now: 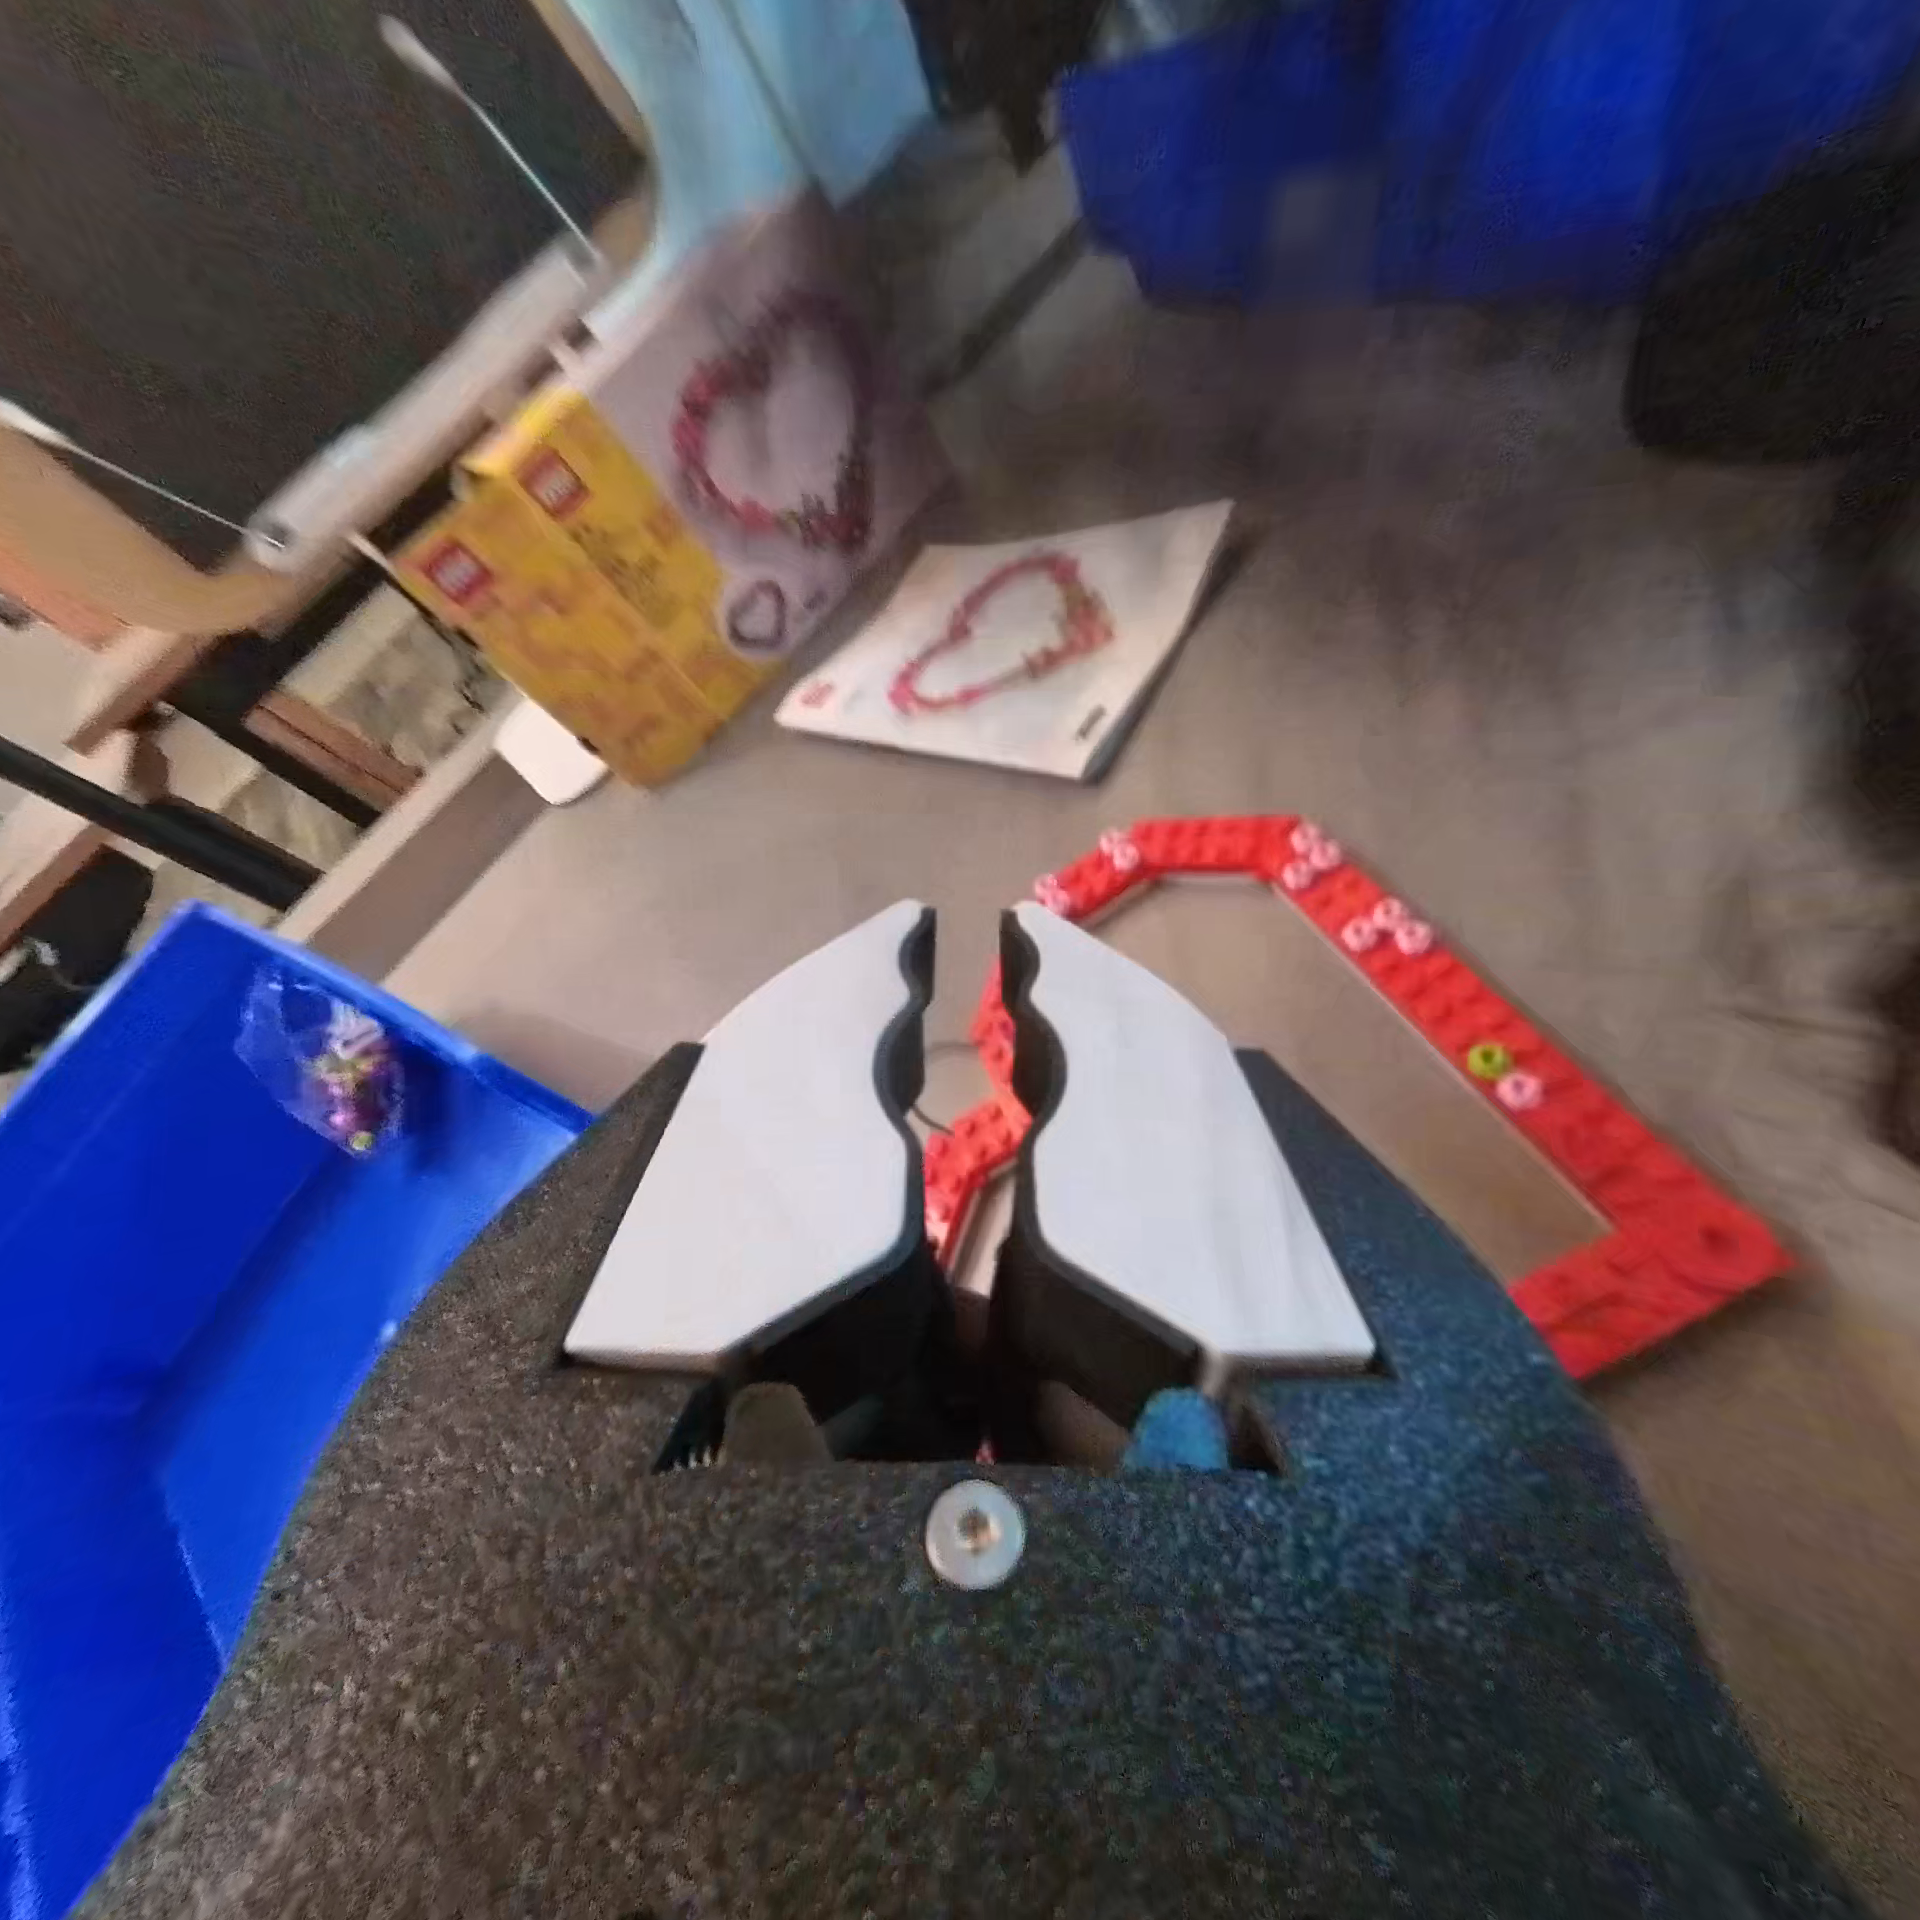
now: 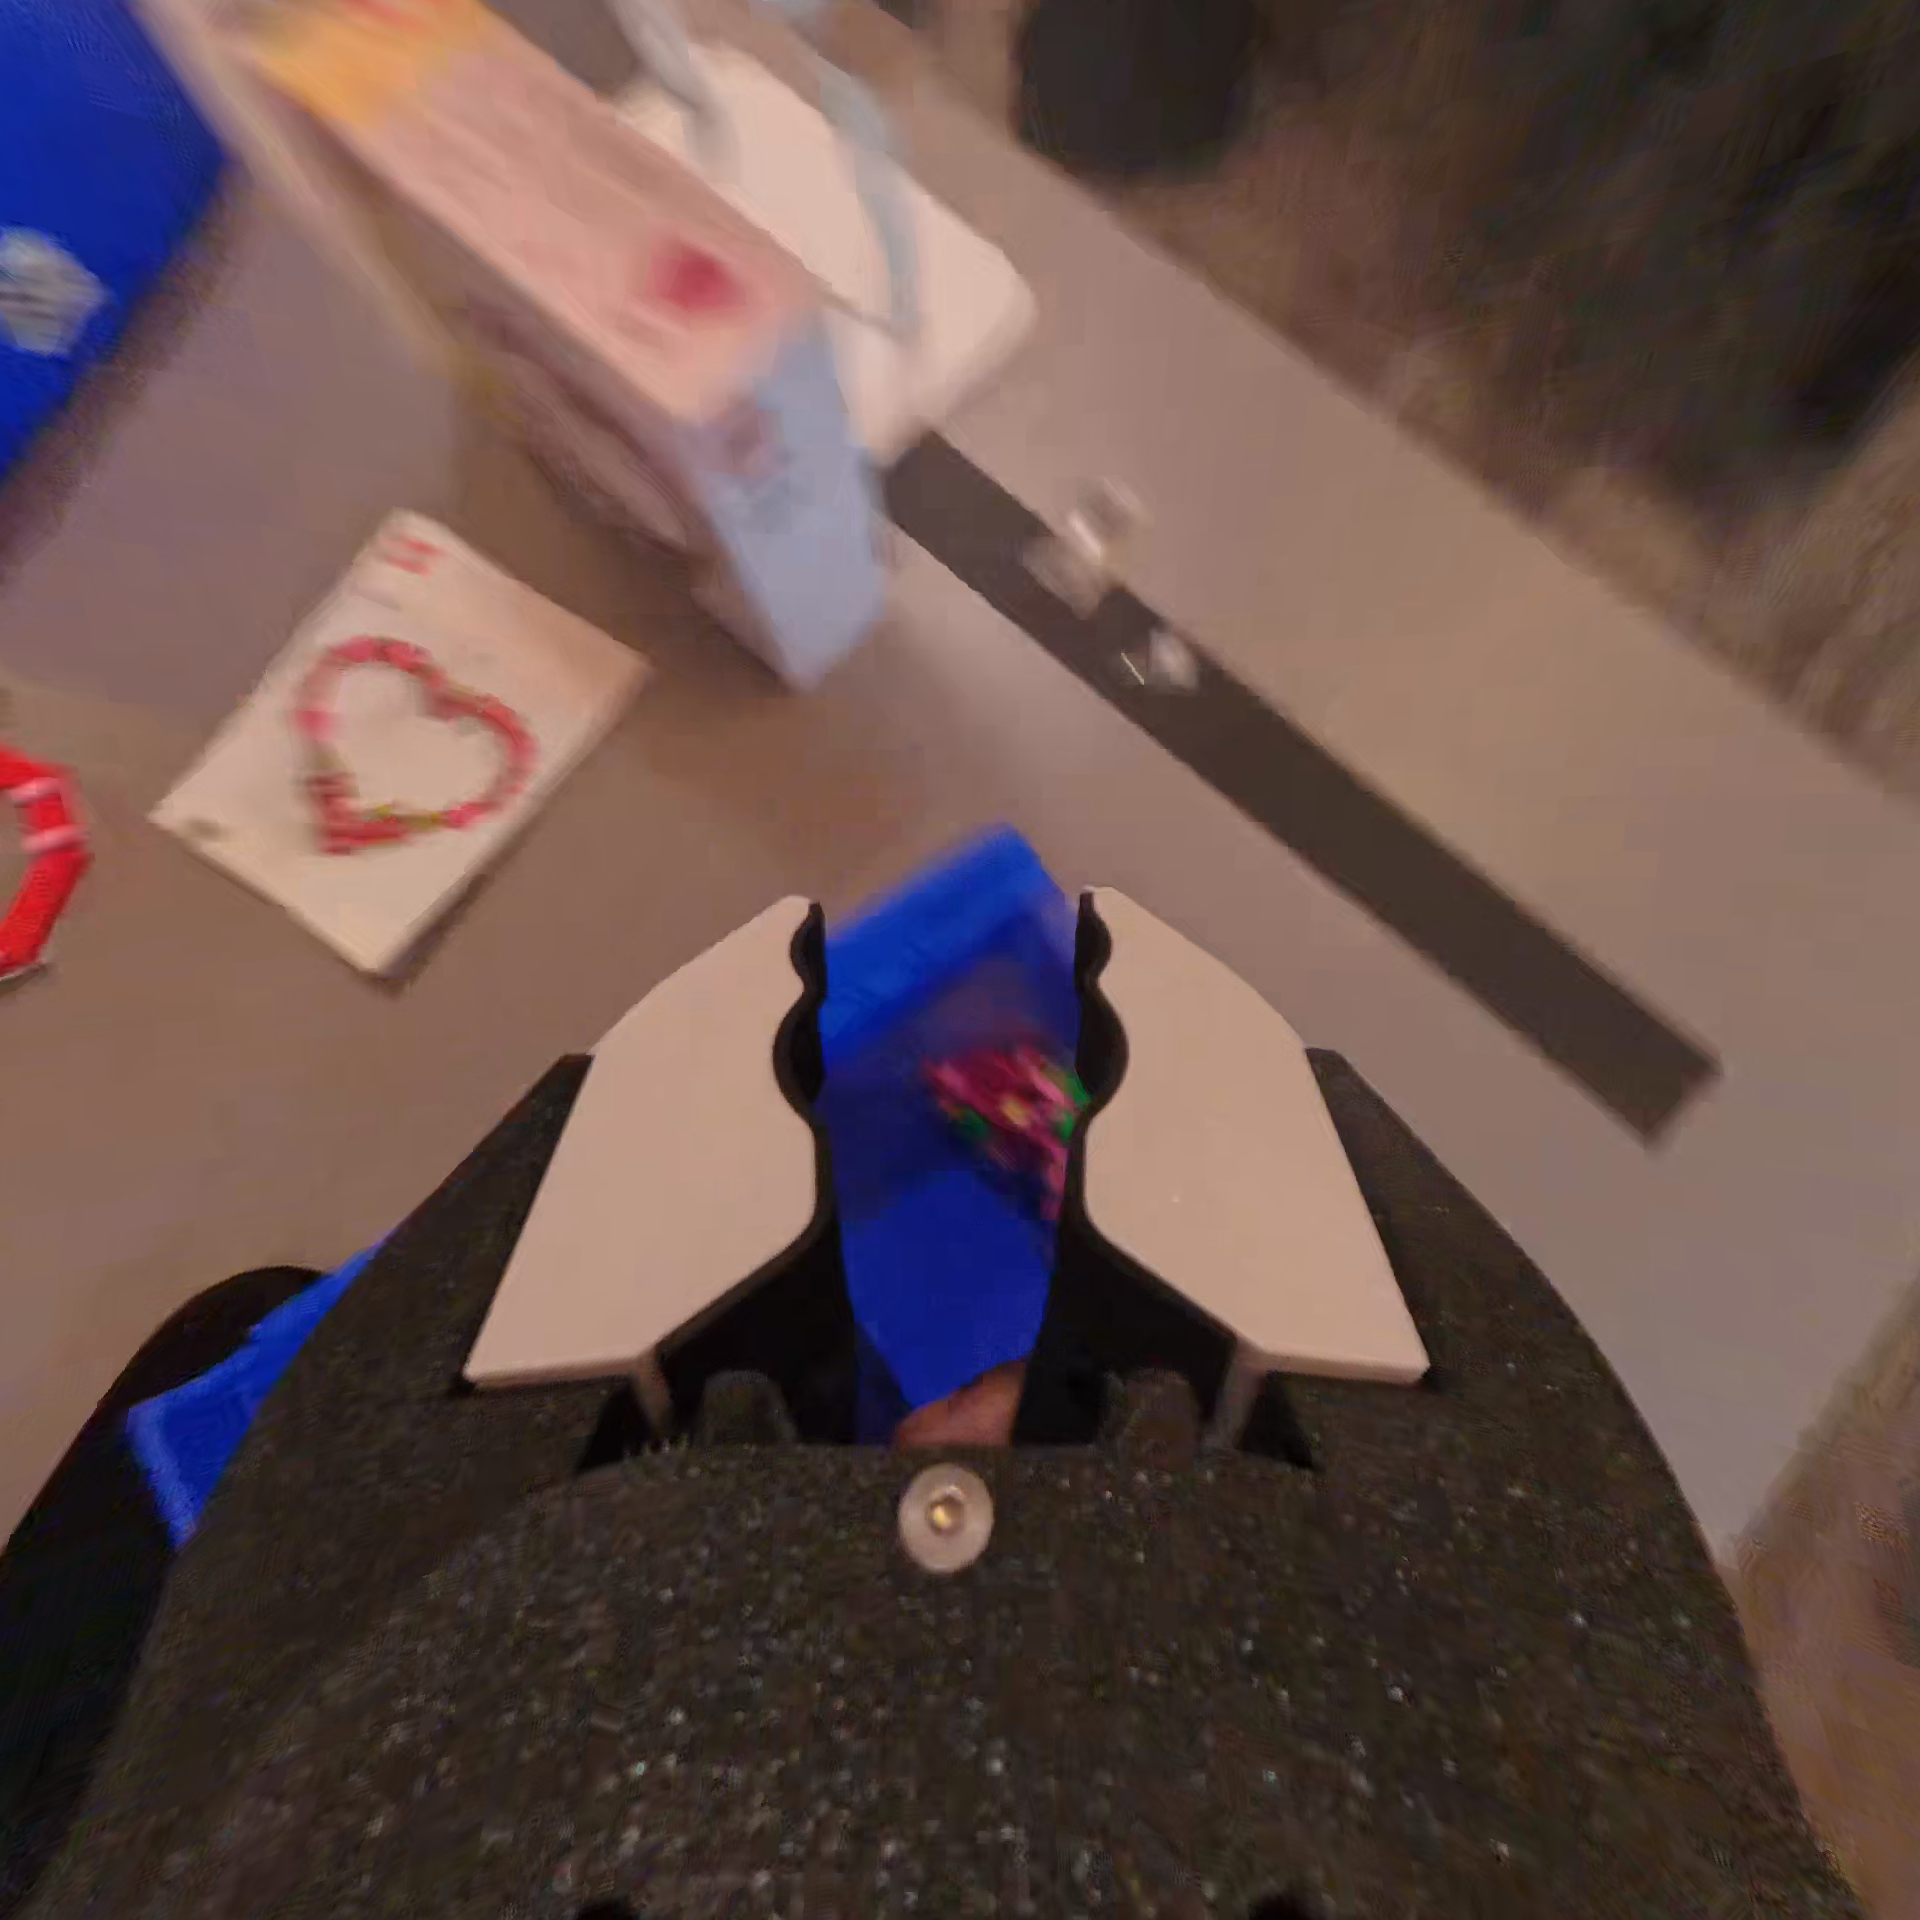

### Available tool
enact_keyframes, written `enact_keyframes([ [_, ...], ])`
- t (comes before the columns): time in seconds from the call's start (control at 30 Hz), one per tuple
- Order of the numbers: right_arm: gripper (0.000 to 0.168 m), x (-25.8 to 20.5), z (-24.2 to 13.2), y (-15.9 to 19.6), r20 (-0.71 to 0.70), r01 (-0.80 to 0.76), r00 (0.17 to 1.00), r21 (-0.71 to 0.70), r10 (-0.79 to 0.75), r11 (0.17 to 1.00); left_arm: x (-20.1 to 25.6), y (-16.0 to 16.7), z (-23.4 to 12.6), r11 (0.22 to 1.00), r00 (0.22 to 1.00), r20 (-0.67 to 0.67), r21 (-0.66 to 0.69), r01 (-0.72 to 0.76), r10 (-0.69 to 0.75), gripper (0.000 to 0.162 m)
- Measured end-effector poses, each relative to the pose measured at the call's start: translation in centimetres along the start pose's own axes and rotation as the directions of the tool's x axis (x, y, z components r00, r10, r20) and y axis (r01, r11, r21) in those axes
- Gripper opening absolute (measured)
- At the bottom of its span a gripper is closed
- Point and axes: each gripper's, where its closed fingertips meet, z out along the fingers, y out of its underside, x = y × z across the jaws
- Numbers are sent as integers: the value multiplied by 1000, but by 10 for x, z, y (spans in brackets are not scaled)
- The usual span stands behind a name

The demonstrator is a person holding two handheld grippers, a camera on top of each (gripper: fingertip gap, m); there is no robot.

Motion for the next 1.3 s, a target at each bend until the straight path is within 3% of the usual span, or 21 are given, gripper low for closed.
enact_keyframes([
  [0.07, 47, -86, -2, -16, 144, 130, 978, 146, -151, 981, 3, 8, 8, 999, 999, -34, -39, -9, 8, 11],
  [0.2, 38, -254, 35, 13, 391, 284, 856, 191, -339, 940, 18, 16, 28, 995, 991, -134, -98, -1, -12, 11],
  [0.27, 29, -312, 69, 37, 449, 375, 799, 147, -400, 915, 14, 25, 39, 985, 987, -154, -159, -62, 38, 11],
  [0.33, 24, -338, 106, 51, 440, 469, 772, 94, -459, 878, 7, 34, 49, 971, 982, -179, -216, -103, 64, 11],
  [0.43, 16, -359, 151, 44, 428, 544, 725, 126, -540, 830, 12, 35, 61, 978, 964, -257, -178, -112, 64, 10],
  [0.57, 12, -369, 185, 50, 585, 516, 688, 23, -429, 857, 23, 41, 68, 981, 947, -318, -164, -100, 44, 9],
  [0.9, 7, -375, 195, 58, 708, 457, 636, -26, -306, 889, 24, 54, 73, 977, 942, -331, -211, -10, -62, 1],
  [1.07, 7, -376, 195, 59, 741, 500, 600, -52, -302, 864, 24, 54, 72, 974, 925, -360, -224, 38, -119, 0],
  [1.17, 6, -376, 195, 59, 741, 609, 520, 27, -425, 793, 24, 54, 72, 974, 928, -355, -223, 34, -113, 0],
  [1.3, 6, -376, 193, 58, 632, 740, 395, 211, -667, 639, 24, 54, 72, 976, 932, -349, -218, 21, -98, 0],
])
